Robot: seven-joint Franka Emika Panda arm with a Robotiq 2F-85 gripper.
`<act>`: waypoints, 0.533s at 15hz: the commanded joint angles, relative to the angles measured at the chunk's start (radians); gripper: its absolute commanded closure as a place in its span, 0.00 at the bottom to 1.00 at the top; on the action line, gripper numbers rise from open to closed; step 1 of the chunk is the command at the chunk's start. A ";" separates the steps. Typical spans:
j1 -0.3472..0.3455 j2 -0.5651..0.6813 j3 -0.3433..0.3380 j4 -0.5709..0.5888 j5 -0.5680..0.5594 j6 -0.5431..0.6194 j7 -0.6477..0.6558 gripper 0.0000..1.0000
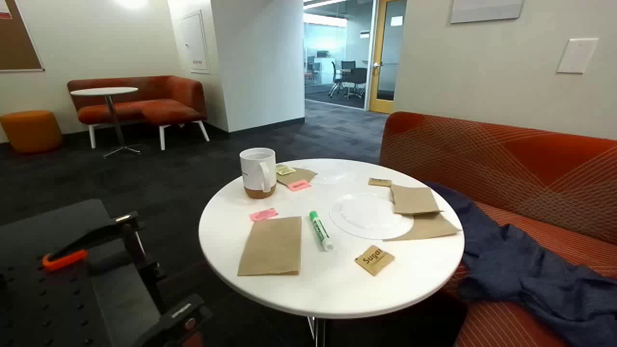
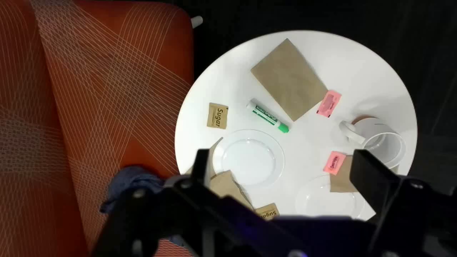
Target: Move the white mug to the right side of the table
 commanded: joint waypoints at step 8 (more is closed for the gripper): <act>0.002 0.014 0.002 0.004 -0.007 0.021 0.004 0.00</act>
